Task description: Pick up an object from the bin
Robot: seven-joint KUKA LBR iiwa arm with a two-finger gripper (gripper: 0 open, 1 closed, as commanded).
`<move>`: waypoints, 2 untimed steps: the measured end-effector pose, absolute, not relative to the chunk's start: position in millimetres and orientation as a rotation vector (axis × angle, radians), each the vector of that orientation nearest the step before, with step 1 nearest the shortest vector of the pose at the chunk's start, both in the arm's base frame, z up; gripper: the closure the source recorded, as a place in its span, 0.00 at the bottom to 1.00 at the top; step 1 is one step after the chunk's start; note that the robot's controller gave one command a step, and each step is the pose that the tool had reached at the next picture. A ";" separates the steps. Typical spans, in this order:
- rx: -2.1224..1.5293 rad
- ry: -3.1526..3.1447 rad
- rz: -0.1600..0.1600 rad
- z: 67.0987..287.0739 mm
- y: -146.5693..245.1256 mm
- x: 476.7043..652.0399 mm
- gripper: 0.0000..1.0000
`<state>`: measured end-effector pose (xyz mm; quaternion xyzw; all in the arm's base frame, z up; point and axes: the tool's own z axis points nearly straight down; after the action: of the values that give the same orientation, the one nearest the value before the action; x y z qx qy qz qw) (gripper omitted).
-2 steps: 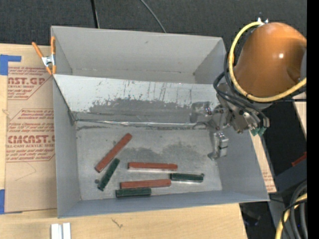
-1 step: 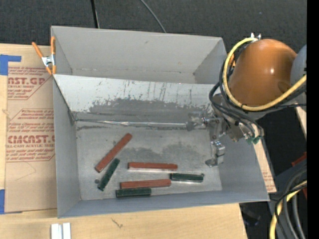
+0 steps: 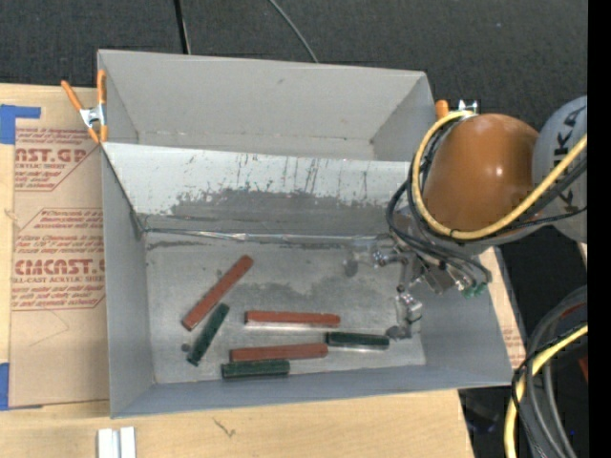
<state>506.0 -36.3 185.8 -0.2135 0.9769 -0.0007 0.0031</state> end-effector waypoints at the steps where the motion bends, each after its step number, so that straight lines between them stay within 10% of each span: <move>1: -0.823 3.026 -0.001 118.8 -42.9 504.9 0.00; 2: -0.493 3.103 0.002 69.5 -60.5 491.5 1.00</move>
Offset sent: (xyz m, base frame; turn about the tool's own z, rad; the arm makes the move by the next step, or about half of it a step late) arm -0.0144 -0.0253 -0.1158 0.1156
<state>491.5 -60.5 69.5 -0.1570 0.9876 0.0006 -0.0002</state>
